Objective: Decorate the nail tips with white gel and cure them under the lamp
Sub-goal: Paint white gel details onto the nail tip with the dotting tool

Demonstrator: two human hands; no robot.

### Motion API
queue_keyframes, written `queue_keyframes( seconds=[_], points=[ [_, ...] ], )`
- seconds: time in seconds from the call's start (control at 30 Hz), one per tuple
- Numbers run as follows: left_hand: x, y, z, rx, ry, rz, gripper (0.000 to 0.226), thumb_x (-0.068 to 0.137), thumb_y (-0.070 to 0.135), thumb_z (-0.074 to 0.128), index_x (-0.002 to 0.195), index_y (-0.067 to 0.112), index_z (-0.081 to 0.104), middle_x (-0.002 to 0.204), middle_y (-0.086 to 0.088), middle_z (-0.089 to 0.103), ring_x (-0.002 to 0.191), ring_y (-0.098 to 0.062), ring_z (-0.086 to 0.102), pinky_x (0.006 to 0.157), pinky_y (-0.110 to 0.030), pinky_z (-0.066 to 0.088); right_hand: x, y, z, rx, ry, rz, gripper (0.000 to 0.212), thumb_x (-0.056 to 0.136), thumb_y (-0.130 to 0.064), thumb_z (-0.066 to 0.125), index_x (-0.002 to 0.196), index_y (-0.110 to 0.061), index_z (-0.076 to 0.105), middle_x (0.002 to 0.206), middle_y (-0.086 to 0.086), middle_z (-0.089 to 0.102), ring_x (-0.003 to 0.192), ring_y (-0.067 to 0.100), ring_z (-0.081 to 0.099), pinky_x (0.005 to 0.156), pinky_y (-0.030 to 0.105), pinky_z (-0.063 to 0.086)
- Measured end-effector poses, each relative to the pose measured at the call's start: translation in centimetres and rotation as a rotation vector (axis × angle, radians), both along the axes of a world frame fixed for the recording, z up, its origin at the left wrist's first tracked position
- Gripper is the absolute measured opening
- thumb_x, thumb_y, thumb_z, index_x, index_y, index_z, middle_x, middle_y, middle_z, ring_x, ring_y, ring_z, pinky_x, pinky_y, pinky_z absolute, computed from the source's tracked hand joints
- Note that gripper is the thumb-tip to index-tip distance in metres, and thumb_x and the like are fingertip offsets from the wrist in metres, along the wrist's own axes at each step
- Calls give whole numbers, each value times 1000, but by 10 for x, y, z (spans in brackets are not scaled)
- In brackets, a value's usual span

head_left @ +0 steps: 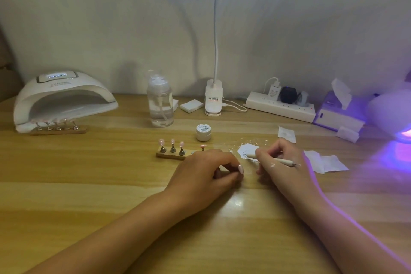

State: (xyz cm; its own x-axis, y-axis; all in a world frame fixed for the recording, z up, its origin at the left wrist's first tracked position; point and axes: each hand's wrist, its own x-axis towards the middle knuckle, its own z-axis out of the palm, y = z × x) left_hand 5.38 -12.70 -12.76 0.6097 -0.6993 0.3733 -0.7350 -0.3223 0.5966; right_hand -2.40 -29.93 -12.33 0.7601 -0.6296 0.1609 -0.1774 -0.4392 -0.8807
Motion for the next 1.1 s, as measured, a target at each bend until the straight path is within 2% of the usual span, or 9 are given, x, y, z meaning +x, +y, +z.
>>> queue_keyframes(
  seconds=[0.1, 0.27, 0.5, 0.63, 0.7, 0.77, 0.83, 0.93, 1.1],
  points=[
    [2, 0, -1, -23, 18, -10, 4, 86, 33, 71, 90, 34, 71, 86, 22, 67, 69, -8, 59, 70, -32, 51, -1, -2, 1, 28, -37, -35, 11, 81, -25, 66, 78, -16, 60, 62, -10, 71, 55, -3, 59, 58, 29, 39],
    [5, 1, -3, -36, 51, -18, 4, 85, 34, 72, 89, 32, 72, 85, 27, 67, 68, -8, 60, 70, -31, 51, -1, -4, 1, 67, -47, -62, 15, 79, -22, 66, 72, -15, 56, 51, -8, 63, 46, -2, 49, 56, 30, 36],
    [8, 1, -3, -39, 98, -25, 6, 85, 33, 73, 86, 39, 71, 88, 27, 69, 63, -2, 60, 65, -18, 46, 0, -8, -2, 78, -113, -138, 22, 78, -22, 66, 67, -13, 50, 48, -15, 50, 50, -2, 45, 55, 31, 32],
    [8, 1, -2, -58, 124, -28, 13, 87, 27, 71, 86, 40, 71, 85, 23, 70, 58, -1, 57, 63, -14, 44, -4, -3, -1, 116, -226, -111, 20, 86, -34, 64, 77, -20, 53, 61, -6, 67, 47, 0, 55, 50, 28, 42],
    [9, 1, -2, -77, 131, -17, 11, 86, 25, 71, 86, 37, 72, 84, 22, 70, 57, -1, 56, 61, -14, 44, -6, 2, 4, 177, -323, -44, 18, 96, -39, 61, 91, -23, 56, 74, -4, 75, 54, 9, 67, 45, 25, 49],
    [9, 0, -1, -84, 126, -7, 8, 84, 25, 72, 85, 33, 73, 82, 22, 69, 55, 0, 55, 58, -13, 38, -7, 10, 10, 214, -350, 33, 18, 97, -42, 60, 100, -24, 58, 84, -3, 77, 60, 13, 71, 46, 23, 52],
    [10, 0, -2, -78, 101, 1, 7, 83, 25, 74, 82, 32, 72, 75, 27, 65, 53, 0, 53, 56, -12, 33, -6, 20, 13, 311, -360, 77, 19, 93, -37, 68, 94, -20, 61, 75, -1, 75, 53, 11, 65, 42, 20, 47],
    [11, 1, -1, -65, 73, 1, 5, 83, 27, 75, 82, 31, 72, 70, 33, 60, 52, 0, 50, 55, -12, 31, -5, 31, 7, 393, -331, 105, 25, 88, -28, 74, 78, -15, 55, 50, -2, 57, 38, 9, 44, 36, 18, 33],
    [12, 0, -1, -34, 56, -12, 10, 82, 24, 75, 80, 33, 70, 66, 35, 58, 51, 4, 51, 51, -10, 30, -3, 35, 6, 430, -281, 141, 23, 88, -14, 69, 76, -10, 49, 53, 6, 64, 42, 11, 54, 41, 19, 43]
  ],
)
